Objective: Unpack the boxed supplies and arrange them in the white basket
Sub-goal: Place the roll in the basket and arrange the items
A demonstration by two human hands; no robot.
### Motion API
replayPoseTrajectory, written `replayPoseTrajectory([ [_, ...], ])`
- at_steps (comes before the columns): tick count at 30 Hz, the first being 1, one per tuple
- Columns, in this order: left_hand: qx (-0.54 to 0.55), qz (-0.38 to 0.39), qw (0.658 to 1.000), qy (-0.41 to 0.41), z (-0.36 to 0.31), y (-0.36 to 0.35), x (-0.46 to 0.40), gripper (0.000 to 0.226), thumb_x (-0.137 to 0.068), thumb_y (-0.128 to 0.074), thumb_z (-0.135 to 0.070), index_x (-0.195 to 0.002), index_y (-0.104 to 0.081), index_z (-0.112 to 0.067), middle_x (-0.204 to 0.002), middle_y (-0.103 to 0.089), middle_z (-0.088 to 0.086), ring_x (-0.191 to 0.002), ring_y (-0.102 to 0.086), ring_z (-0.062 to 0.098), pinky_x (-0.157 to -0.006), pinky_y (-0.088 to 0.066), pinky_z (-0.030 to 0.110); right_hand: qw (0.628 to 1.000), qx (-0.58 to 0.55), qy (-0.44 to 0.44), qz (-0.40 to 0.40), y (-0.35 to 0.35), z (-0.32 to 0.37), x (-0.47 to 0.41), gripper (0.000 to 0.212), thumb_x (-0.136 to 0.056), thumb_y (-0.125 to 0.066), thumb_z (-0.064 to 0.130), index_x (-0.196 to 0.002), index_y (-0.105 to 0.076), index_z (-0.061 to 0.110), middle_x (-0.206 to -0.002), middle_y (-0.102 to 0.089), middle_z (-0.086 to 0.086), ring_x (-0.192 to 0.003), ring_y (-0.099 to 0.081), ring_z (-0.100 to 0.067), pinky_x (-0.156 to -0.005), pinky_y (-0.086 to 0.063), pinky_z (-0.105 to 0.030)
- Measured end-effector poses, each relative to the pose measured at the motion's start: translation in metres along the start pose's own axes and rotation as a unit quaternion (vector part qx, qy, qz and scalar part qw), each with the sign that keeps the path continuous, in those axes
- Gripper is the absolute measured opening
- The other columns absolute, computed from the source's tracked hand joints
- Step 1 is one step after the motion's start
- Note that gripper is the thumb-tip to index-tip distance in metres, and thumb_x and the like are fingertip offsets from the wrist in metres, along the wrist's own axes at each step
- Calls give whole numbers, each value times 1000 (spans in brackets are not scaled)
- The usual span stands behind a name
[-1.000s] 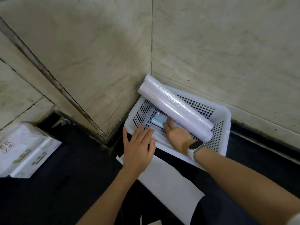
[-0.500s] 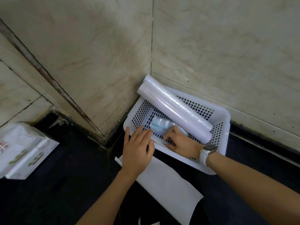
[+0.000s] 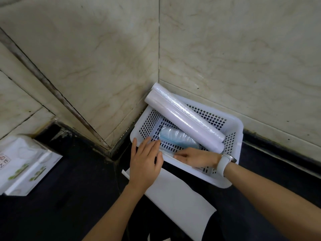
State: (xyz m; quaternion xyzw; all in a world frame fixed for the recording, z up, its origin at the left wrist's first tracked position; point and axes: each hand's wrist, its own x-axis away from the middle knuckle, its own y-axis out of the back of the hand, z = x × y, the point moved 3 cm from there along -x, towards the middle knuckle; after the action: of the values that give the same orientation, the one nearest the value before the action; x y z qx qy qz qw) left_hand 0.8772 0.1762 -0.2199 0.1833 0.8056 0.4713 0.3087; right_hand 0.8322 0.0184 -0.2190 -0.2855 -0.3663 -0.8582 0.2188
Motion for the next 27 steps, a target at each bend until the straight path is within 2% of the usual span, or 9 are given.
replayPoseTrajectory([
  [3, -17, 25, 999, 12, 0, 0, 2, 46, -86, -37, -24, -120, -57, -1, -119, -65, 13, -115, -59, 26, -105, -23, 57, 999, -31, 7, -14, 3, -5, 8, 34, -94, -38, 40, -88, -56, 12, -87, -56, 1, -83, -51, -19, -80, -42, -32],
  [5, -29, 34, 999, 16, 0, 0, 4, 48, -86, -35, -25, -122, -54, 0, -122, -63, 15, -115, -58, 28, -105, -23, 58, 997, -68, -4, -42, 3, -10, 13, 31, -92, -46, 34, -67, -42, 15, -65, -39, 1, -65, -38, -18, -63, -33, -29],
  [9, -31, 34, 999, 18, -1, 2, 1, 50, -85, -35, -28, -121, -56, -1, -122, -64, 14, -114, -60, 26, -105, -26, 54, 989, -92, -19, -116, 10, -22, 26, 14, -87, -56, 27, -93, -56, 14, -85, -58, -4, -77, -52, -18, -72, -44, -27],
  [11, -25, 47, 998, 18, 1, 4, -7, 51, -84, -33, -31, -120, -58, -4, -122, -64, 12, -112, -60, 24, -105, -32, 50, 975, -164, -2, -151, 18, -25, 37, 21, -88, -56, 23, -108, -55, 18, -97, -61, 4, -70, -57, -3, -66, -48, -16],
  [14, -54, 184, 981, -15, 2, -7, -34, 51, -90, -27, -32, -132, -45, -9, -144, -43, 9, -135, -35, 22, -110, -24, 42, 944, -191, 6, -269, 33, -28, 53, 6, -90, -51, 21, -95, -54, 23, -76, -54, 10, -51, -54, 2, -46, -43, -9],
  [17, -57, 368, 928, -18, 2, -29, -62, 57, -95, -29, -27, -146, -8, -13, -158, -2, 2, -144, 3, 20, -116, -8, 45, 889, -242, 3, -388, 46, -31, 64, 4, -90, -51, 18, -94, -53, 17, -76, -56, 5, -65, -56, -9, -51, -45, -15],
  [20, -59, 462, 885, 7, 2, -47, -77, 63, -96, -30, -22, -146, 8, -17, -157, 14, 1, -143, 15, 23, -116, -4, 51, 839, -296, 0, -457, 52, -36, 70, 4, -90, -51, 15, -93, -53, 12, -75, -55, 1, -67, -54, -16, -59, -45, -24],
  [24, -37, 468, 883, -25, 3, -57, -85, 54, -98, -31, -17, -145, -9, -32, -156, -9, 8, -141, -4, 32, -113, -20, 55, 825, -280, -4, -490, 50, -41, 72, 3, -91, -50, 16, -88, -51, 15, -73, -53, 0, -64, -51, -17, -58, -44, -24],
  [27, -33, 454, 889, -45, 5, -57, -89, 54, -96, -38, -12, -142, -23, -35, -146, -26, 13, -134, -22, 32, -108, -32, 50, 862, -229, -3, -453, 46, -39, 70, 9, -92, -47, 16, -100, -50, 15, -78, -55, 4, -67, -54, -11, -57, -44, -17],
])
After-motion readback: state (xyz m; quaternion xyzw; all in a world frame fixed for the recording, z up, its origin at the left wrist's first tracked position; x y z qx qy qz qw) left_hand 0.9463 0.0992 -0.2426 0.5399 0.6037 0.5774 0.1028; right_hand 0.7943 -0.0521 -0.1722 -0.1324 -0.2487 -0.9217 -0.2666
